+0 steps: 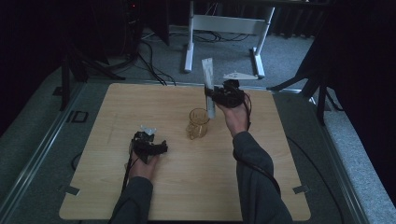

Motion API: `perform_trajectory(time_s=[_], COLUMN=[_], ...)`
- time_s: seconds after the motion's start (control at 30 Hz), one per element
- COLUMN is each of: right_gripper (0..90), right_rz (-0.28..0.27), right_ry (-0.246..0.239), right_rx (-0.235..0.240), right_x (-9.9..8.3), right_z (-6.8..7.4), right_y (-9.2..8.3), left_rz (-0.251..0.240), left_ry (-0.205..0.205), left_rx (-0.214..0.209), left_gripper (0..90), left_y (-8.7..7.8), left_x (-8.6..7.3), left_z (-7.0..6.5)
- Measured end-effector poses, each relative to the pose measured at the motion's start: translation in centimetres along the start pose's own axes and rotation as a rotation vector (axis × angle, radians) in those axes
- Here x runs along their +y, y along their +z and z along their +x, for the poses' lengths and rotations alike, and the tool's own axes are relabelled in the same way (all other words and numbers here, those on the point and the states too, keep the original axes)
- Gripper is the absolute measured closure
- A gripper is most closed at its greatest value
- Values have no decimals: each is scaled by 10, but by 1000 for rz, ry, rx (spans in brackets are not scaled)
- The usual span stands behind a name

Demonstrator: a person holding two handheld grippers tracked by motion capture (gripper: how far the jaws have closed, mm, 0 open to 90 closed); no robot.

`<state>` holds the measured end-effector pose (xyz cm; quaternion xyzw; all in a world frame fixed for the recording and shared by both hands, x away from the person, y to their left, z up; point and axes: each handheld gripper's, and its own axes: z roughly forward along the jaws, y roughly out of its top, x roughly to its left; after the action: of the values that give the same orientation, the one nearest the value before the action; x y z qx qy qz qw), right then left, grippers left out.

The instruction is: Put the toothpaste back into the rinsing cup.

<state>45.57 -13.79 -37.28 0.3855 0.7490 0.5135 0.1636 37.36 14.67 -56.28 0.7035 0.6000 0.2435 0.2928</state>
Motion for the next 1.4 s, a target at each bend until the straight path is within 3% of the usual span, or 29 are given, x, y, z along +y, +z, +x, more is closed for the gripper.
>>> perform_trajectory(time_s=[0.6,1.1,1.4], right_gripper=[711,707,704], right_rz=[12,21,32], right_ry=[-9,-29,-22], right_rx=[-23,-71,-63], right_x=[2,-4,-8], right_z=[7,12,10], right_y=[12,19,23], left_rz=[0,0,-1], left_ry=[0,0,0], left_rx=[0,0,0], left_gripper=[130,130,131], left_y=[0,0,0], left_x=[0,0,0], left_z=[0,0,0])
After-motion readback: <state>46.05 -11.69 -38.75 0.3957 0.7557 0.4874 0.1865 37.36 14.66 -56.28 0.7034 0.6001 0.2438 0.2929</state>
